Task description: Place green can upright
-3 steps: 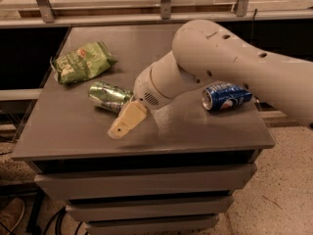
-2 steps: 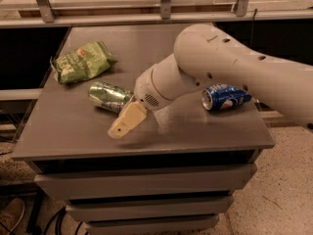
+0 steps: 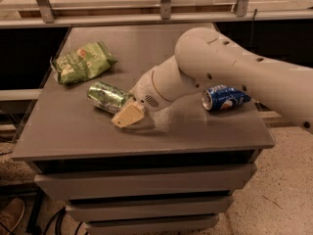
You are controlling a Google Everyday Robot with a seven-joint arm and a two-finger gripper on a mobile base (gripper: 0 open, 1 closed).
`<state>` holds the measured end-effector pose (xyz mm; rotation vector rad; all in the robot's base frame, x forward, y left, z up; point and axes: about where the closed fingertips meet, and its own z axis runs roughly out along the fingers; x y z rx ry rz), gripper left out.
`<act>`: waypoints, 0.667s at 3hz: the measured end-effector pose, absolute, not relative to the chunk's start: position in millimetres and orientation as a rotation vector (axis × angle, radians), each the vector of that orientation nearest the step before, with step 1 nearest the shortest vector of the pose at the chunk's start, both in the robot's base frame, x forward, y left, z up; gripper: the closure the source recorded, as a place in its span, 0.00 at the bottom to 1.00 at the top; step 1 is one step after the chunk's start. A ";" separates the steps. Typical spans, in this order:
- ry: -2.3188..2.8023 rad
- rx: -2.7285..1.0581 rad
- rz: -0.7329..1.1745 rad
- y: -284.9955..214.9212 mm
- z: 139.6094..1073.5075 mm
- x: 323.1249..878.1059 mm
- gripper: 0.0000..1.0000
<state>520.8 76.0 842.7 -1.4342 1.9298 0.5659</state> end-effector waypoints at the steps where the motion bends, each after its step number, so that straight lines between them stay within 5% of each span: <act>1: 1.930 -1.435 0.575 76.1 841.7 520.7 0.64; 2: 1.932 -1.438 0.580 75.4 841.4 520.2 0.87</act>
Offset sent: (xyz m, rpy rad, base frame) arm 0.0012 -0.0043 -0.0043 0.0051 0.0224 0.0038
